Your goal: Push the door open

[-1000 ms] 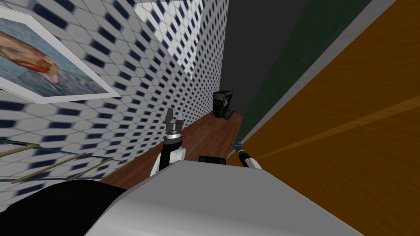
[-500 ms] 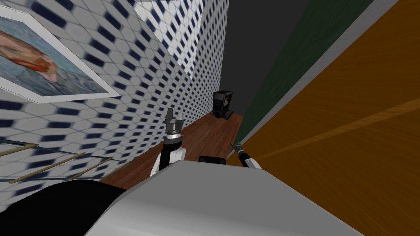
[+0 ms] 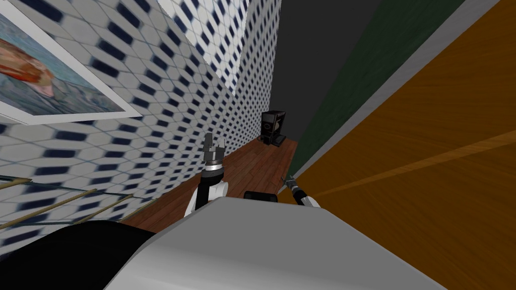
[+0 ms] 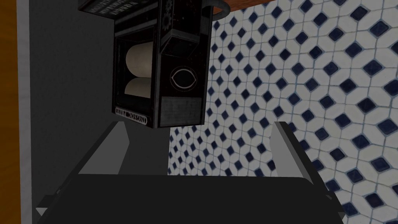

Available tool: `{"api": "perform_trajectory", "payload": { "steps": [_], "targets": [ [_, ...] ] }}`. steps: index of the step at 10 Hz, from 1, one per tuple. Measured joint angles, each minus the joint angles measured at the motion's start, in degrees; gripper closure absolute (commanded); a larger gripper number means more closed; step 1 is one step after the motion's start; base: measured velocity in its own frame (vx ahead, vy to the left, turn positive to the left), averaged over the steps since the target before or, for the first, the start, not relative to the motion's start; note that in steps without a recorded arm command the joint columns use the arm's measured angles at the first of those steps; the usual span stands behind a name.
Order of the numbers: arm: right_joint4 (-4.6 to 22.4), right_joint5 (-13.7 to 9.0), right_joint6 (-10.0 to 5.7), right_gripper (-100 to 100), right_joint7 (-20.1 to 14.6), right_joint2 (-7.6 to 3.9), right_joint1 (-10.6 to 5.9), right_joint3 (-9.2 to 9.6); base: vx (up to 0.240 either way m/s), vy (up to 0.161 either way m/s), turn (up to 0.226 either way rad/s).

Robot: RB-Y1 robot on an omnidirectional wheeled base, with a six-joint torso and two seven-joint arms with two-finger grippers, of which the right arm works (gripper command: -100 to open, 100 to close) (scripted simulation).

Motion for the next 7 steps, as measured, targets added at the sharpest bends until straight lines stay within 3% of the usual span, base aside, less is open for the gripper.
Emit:
{"api": "perform_trajectory", "payload": {
  "steps": [1, 6, 7],
  "targets": [
    [0.41, -0.15, -0.66, -100, 0.17, 0.04, -0.06, -0.09, 0.0, -0.009, 0.002],
    [-0.09, -0.03, -0.37, -100, -0.54, -0.46, 0.63, 0.37, -0.002, -0.01, -0.015],
    [0.04, -0.14, -0.93, -100, -0.74, -0.73, 0.77, 0.62, -0.003, -0.017, -0.018]
  ]
}}
